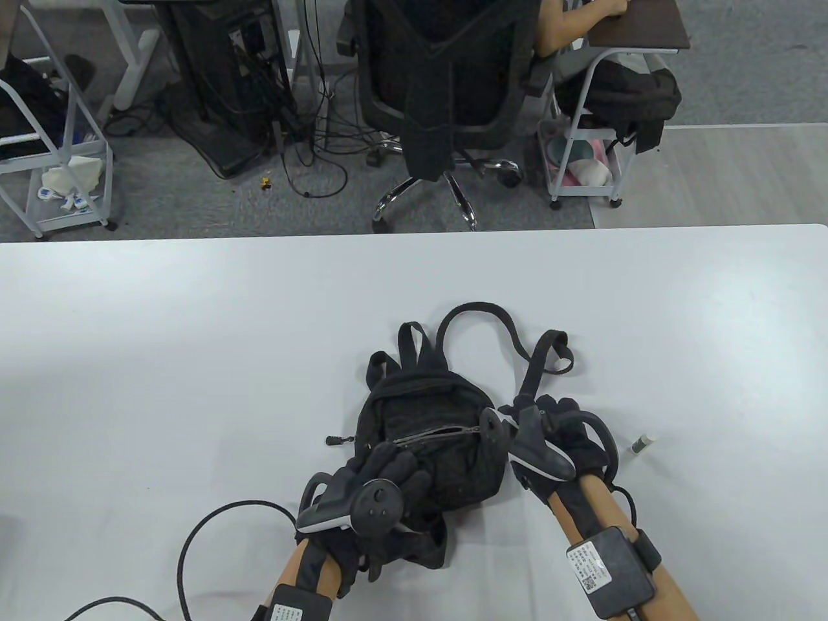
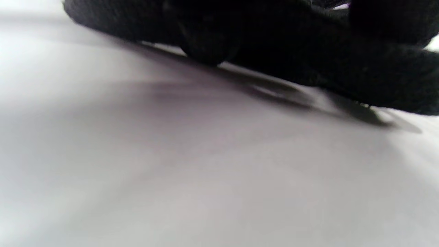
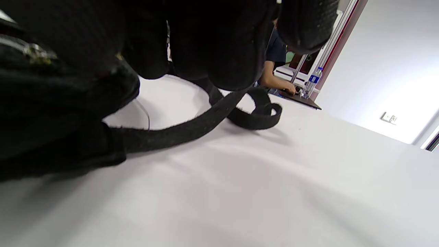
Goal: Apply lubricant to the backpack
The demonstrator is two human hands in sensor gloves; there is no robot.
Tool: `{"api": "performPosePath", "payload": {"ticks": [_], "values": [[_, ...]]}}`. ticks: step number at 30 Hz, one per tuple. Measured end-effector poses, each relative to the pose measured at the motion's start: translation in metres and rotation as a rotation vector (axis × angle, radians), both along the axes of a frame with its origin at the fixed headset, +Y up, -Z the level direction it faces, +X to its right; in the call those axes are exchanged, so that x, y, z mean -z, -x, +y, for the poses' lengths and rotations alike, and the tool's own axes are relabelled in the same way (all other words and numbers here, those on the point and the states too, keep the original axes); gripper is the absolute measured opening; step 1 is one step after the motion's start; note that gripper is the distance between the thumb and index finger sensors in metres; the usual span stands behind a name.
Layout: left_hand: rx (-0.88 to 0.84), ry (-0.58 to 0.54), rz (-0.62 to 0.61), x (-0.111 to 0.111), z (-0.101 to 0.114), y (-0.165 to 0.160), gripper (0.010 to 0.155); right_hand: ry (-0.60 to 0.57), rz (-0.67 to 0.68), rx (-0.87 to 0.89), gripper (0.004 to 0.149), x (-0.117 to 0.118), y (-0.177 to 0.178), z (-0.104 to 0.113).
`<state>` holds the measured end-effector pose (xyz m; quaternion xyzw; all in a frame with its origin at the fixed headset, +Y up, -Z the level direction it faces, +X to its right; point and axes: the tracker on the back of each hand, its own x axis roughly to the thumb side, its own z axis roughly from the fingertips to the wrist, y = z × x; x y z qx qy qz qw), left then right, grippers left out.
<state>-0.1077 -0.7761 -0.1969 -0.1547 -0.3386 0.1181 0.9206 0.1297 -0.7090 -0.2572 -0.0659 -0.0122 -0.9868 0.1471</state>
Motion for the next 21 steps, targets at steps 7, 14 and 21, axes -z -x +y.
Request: {"api": "performPosePath", "payload": {"ticks": [7, 14, 21], "values": [[-0.186, -0.046, 0.051, -0.002, 0.022, 0.014, 0.085, -0.106, 0.028, 0.218, 0.055, -0.026, -0.017, 0.046], [-0.506, -0.091, 0.112, -0.005, 0.049, 0.039, 0.081, -0.225, 0.098, 0.570, 0.061, -0.057, -0.037, 0.068], [-0.786, -0.127, 0.128, -0.015, 0.068, 0.056, 0.079, -0.214, 0.229, 0.823, 0.066, -0.082, -0.036, 0.068]]}}
